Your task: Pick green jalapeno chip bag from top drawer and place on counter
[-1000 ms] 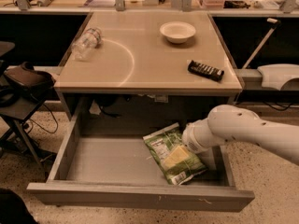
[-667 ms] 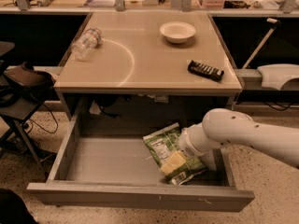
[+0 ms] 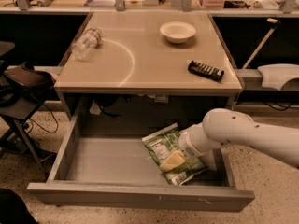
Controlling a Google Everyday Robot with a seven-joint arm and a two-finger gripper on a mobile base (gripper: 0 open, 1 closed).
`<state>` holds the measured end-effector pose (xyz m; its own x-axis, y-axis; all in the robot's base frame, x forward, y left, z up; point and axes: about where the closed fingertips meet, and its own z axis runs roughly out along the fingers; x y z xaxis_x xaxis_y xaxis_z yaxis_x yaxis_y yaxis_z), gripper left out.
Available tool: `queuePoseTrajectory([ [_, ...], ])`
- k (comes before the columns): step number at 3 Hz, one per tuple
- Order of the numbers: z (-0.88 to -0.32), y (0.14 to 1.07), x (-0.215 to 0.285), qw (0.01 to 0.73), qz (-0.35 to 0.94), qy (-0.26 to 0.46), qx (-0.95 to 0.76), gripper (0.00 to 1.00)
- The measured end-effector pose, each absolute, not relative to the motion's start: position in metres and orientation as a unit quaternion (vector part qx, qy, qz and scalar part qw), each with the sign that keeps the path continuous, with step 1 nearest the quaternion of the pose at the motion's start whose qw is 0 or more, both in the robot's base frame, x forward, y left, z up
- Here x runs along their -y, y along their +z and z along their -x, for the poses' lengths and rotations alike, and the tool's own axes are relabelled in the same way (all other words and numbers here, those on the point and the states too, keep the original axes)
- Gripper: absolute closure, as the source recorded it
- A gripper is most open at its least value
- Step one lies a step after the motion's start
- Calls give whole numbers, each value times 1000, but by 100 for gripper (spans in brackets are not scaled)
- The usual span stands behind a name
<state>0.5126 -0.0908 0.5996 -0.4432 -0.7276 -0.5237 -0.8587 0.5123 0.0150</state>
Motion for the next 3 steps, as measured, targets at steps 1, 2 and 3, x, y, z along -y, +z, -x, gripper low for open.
queuePoseTrajectory([
  [1,-513,600,91,233,473,141,-838,42],
  [2,-513,600,91,233,473,141,-838,65],
  [3,-514,622,99,244,467,129,-840,89],
])
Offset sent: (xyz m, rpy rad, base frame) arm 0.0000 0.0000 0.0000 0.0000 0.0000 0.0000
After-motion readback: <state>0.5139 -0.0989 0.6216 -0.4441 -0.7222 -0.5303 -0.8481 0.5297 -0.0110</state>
